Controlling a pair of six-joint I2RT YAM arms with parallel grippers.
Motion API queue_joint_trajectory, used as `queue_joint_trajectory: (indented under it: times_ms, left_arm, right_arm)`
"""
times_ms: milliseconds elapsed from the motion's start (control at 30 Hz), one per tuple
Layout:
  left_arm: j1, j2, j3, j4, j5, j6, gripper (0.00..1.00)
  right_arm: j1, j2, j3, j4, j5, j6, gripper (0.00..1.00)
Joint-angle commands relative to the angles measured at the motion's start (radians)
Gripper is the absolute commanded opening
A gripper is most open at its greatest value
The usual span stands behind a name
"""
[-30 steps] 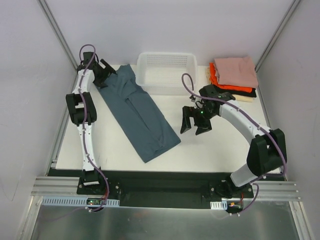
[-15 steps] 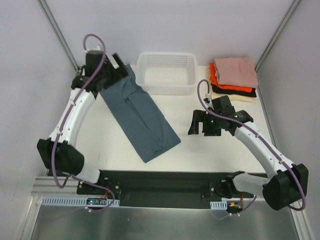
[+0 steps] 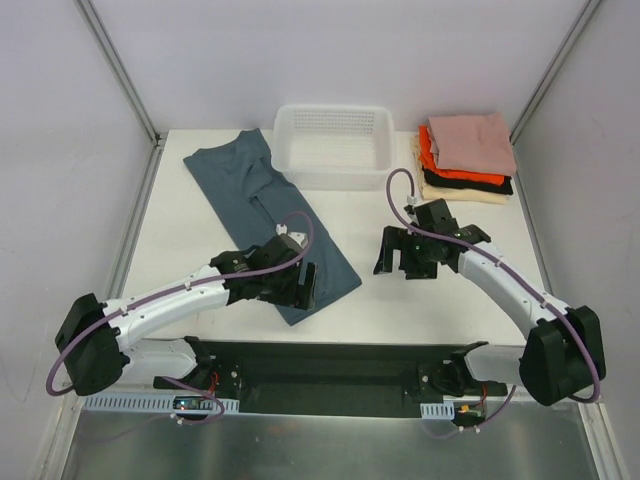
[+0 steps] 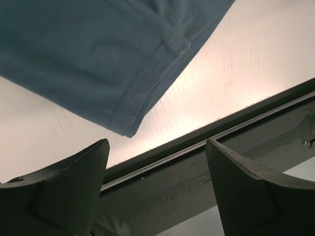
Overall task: Fold and stack the t-shirts
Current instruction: Fold the tshirt
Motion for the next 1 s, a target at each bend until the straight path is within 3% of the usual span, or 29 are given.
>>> queue_joint_trajectory:
  times_ms: [0, 133, 533, 867, 967]
  left_arm:
    - [-0.035, 0.013, -0.024, 0.013, 0.037, -0.013, 0.74]
    - [-0.064, 0.120, 0.000, 0.013, 0.108, 0.029, 0.55]
    - [-0.064, 0.229, -0.015, -0.070, 0.051, 0.053, 0.54]
    - [-0.072, 0.306, -0.003, -0.065, 0.011, 0.102, 0.36]
    - [-0.072, 0.326, 0.006, -0.064, -0.022, 0.101, 0.26]
  right_arm:
    - [-0.001, 0.048, -0.020, 0.074, -0.081, 0.031, 0.97]
    - [0.002, 0.101, -0.028, 0.099, -0.112, 0.044, 0.97]
    - [0.055, 0.213, 0.009, 0.120, -0.119, 0.041, 0.97]
    - [0.091, 0.286, 0.066, 0.119, -0.130, 0.045, 0.97]
    - [0.107, 0.297, 0.072, 0.124, -0.112, 0.056, 0.98]
